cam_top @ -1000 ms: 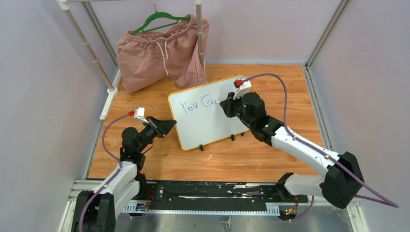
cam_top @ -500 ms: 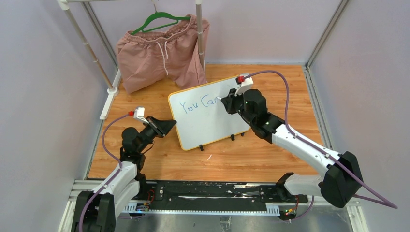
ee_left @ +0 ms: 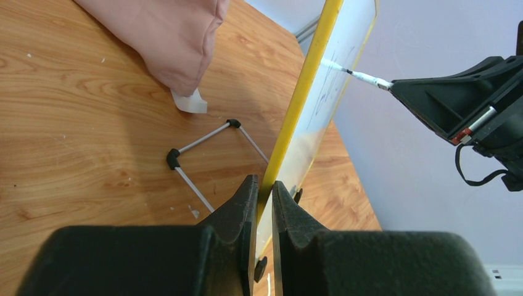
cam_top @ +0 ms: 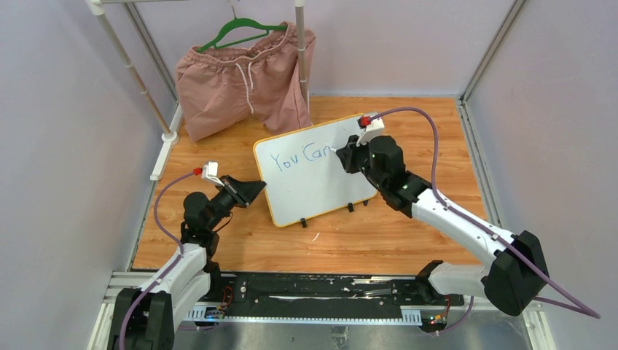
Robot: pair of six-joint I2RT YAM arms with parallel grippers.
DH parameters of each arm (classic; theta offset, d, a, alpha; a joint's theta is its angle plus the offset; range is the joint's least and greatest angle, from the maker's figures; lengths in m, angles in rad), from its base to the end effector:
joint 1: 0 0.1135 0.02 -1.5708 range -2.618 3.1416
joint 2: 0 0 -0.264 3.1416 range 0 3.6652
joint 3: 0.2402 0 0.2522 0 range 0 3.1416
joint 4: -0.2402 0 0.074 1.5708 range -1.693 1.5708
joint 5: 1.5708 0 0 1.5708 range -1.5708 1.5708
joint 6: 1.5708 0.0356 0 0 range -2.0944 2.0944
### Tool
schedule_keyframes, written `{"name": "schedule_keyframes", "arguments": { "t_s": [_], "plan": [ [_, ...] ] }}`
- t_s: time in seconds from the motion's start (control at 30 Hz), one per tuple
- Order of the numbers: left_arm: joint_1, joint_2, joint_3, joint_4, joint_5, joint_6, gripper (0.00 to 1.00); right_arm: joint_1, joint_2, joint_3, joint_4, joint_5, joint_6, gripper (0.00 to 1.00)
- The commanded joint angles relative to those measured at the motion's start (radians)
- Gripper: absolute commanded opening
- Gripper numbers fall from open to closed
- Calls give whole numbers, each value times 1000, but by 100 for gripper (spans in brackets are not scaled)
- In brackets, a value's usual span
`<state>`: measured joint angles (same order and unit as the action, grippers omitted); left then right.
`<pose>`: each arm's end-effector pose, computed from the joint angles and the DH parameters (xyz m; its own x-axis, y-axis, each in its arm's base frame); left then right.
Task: Write a sentence on the whiteboard
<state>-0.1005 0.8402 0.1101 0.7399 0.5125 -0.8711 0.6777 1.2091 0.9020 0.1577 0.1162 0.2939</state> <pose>0.1688 -0.0346 0.1925 -0.4338 -0.6264 -0.6476 0.3780 0.5260 -0.7619 0.2257 0.1763 0.3273 -0.2655 0.1557 -0.9515 -0.4770 0.8364 0.2699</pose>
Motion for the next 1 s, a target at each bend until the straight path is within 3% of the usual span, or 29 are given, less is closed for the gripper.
{"name": "schedule_keyframes", "arguments": {
  "t_s": [0.0, 0.67, 0.97],
  "plan": [
    [-2, -16, -1, 50, 4, -8, 0, -15, -29, -27, -7, 13, 0, 0],
    [-3, -9, 2, 50, 6, -8, 0, -25, -61, -64, -30, 21, 5, 0],
    [-2, -6, 2, 50, 6, -9, 0, -38, -171, -49, -2, 15, -16, 0]
  ]
}}
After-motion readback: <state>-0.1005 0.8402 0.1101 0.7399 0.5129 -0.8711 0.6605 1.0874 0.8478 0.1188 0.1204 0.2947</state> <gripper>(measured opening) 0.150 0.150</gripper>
